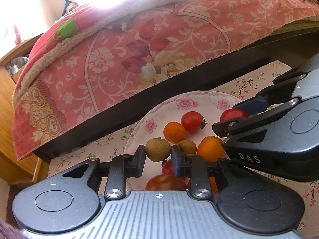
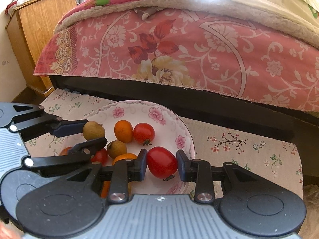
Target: Organize fruits
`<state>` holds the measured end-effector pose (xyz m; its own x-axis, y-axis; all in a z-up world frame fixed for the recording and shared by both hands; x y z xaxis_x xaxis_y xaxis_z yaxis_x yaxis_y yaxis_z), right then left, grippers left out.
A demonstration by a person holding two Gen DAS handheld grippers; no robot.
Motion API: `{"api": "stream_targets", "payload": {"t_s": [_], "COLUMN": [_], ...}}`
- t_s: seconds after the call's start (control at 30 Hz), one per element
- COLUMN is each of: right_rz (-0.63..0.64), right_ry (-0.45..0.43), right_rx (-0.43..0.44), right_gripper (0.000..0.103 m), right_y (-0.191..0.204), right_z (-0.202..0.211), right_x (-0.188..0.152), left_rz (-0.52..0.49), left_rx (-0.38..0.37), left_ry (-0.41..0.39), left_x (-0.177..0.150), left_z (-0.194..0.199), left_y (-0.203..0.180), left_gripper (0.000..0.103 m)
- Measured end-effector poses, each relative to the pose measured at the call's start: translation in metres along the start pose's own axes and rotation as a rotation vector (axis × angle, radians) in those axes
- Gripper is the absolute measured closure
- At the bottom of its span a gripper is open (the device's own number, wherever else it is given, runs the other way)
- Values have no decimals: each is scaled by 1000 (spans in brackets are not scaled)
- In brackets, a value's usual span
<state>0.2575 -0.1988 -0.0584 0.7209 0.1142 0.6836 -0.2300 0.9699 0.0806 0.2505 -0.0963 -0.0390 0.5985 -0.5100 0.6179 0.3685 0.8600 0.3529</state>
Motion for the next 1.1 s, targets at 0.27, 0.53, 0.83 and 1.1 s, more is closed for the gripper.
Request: {"api": "stream_targets", "payload": {"t_s": [0.27,0.53,0.83,1.1], "right_rz": [-2,-17,-43,-47], "right_ry": [1,-21,-40,-53], "right_rx": [-2,14,-10,-37], "right_gripper": [66,58,58,58], "right_y": [0,1,-4,4], "right_z": [3,14,38,74], "right_x": [-2,-2,0,-9], "left_rz": [7,16,88,113], "left_rx": [0,2,4,60], "left_ry": [10,10,4,-34], "left_x": [-1,-5,-10,-18], "left_z": [4,12,35,70], "left_y": [3,3,12,9], "left_gripper": [54,48,33,14]}}
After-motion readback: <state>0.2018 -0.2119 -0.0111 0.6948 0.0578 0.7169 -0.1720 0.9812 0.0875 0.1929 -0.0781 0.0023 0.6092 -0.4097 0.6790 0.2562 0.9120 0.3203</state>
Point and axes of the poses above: each gripper's, at about its wrist camera, not at the fingertips, and z roughly against the way its jaws point, y to its left, x to its top, the point moved 2 cm from there along -z, roughly the way its jaws point, and after that the axes turned 2 degrees about y, right-handed, at the moved point
